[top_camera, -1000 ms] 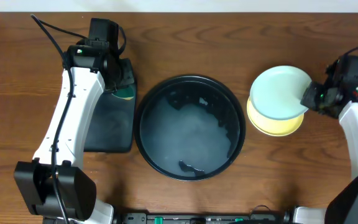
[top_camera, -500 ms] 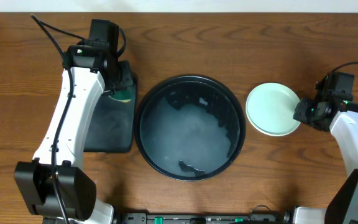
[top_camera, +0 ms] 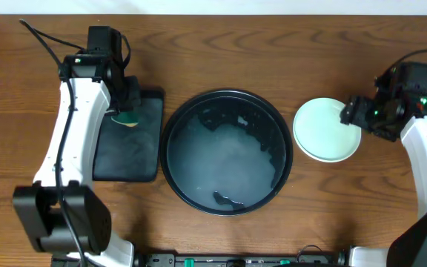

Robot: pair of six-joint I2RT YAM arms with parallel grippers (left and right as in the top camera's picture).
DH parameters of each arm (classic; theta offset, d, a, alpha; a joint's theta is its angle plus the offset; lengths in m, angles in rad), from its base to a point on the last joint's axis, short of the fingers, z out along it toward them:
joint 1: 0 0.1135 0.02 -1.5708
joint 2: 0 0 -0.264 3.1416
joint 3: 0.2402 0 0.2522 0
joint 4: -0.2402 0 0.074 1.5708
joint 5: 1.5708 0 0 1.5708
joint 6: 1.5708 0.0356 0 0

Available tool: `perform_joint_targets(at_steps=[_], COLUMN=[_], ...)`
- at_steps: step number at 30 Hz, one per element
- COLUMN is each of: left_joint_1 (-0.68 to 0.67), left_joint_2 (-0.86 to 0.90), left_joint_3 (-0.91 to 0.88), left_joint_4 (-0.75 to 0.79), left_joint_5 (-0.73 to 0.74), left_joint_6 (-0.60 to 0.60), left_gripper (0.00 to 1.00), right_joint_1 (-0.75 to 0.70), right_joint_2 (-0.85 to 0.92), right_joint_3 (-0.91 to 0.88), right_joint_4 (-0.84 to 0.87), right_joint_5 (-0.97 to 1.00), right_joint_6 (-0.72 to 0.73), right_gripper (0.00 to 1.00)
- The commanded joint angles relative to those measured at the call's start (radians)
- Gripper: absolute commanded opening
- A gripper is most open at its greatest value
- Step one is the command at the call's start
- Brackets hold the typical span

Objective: Clean dirty plates on tray and stack at the side
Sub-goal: 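Lower the sponge onto the black tray and release with the left gripper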

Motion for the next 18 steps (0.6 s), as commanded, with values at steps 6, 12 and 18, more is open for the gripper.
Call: perform_joint_targets(at_steps=[6, 12, 18], left_joint_1=[0.007, 0.007, 0.007], left_joint_2=[0.182, 0.26, 0.215], left_joint_3=[-0.068, -0.068, -0.046], left_joint_4=[0.041, 0.047, 0.02], left_joint_5=[-0.016, -0.016, -0.016], left_joint_6=[0.043, 0.043, 0.043], left_gripper=[0.08, 0.17, 0.43], right_joint_1=[0.035, 0.035, 0.035], right_joint_2=[-0.007, -0.007, -0.008], right_joint_3=[0.098, 0.098, 0.099], right_joint_4=[-0.075, -0.096, -0.102], right_joint_5=[-0.01, -0.01, -0.01], right_joint_6=[-0.011, -0.037, -0.045], right_gripper=[0.91, 0.91, 0.91])
